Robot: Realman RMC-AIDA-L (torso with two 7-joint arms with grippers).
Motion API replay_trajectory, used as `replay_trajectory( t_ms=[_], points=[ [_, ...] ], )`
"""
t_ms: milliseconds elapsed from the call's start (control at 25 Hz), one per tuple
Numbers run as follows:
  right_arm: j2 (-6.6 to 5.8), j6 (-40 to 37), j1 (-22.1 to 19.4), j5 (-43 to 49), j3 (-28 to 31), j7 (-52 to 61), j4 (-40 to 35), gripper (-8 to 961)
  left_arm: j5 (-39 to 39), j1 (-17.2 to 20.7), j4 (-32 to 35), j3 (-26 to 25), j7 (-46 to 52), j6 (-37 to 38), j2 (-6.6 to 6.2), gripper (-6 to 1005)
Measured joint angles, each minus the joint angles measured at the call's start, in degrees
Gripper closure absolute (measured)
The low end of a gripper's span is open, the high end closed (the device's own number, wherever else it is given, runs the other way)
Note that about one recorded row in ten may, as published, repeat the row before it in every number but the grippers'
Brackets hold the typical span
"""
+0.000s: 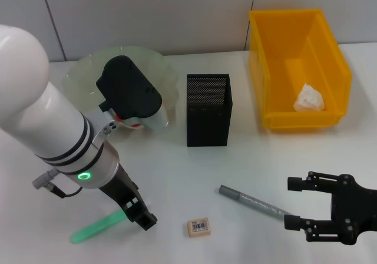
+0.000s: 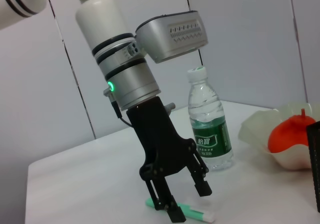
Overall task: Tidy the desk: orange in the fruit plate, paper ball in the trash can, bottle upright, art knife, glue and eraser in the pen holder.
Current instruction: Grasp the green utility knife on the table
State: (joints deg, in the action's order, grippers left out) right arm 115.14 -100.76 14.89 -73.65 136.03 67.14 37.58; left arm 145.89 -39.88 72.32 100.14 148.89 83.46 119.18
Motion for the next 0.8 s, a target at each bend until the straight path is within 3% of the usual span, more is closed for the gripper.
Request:
replay_trajectory(
  t_ms=[520,600,800],
  points=[
    [0.13,0.0,0.3,2.1,-0.4,-0.4,0.1,178,0.5,-2.8,-4.0,0.5,-0.3,0.1,0.0,263],
    [0.15,0.1,0.3,2.1,-0.4,-0.4,0.1,179,0.5,-3.0,-4.4,0.7,-0.3,0.2,0.0,401],
    [0.18,0.1,0.3,2.1,-0.4,-0.4,0.0,179,0.9,-3.1,-4.7,1.0,-0.3,-0.3,0.0,413]
  ],
)
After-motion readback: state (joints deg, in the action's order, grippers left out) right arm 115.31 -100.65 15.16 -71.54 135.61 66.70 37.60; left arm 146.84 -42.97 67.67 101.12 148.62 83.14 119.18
